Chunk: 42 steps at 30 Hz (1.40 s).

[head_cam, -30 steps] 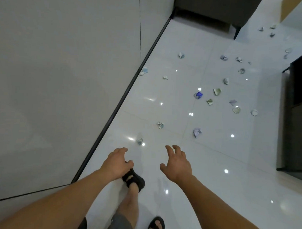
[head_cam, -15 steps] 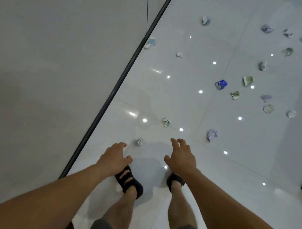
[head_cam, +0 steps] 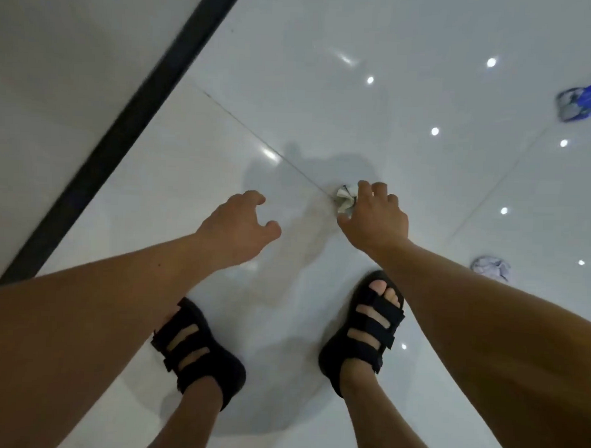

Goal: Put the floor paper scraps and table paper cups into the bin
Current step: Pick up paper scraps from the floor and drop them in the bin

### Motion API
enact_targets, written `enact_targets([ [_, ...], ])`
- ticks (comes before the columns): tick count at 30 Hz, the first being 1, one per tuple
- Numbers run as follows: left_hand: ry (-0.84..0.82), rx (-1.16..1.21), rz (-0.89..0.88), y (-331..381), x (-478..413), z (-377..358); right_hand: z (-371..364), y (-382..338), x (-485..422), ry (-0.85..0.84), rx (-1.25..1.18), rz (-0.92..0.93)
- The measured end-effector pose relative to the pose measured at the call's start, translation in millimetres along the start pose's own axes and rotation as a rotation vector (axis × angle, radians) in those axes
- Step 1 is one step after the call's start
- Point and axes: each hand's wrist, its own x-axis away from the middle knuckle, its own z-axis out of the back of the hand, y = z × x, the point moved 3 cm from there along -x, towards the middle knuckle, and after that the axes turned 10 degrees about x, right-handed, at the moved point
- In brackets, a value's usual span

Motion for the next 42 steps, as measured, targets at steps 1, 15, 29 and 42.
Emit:
enact_targets([
  [1,-0.002,0.009,0.001,-7,-14,-10,-12,2,-16,0.009,0.01,-0.014],
  [15,-0.113,0.34,0.118,-58,-9,-28,-52,-69,31,-0.037,-0.418,0.286],
  [29,0.047,0.282,0.179,-126,29,45,-53,-148,48,0.013,-0.07,0.546],
  [42,0.152,0.338,0.122,-197,8,0,-132,-175,28,-0.015,-0.023,0.424],
])
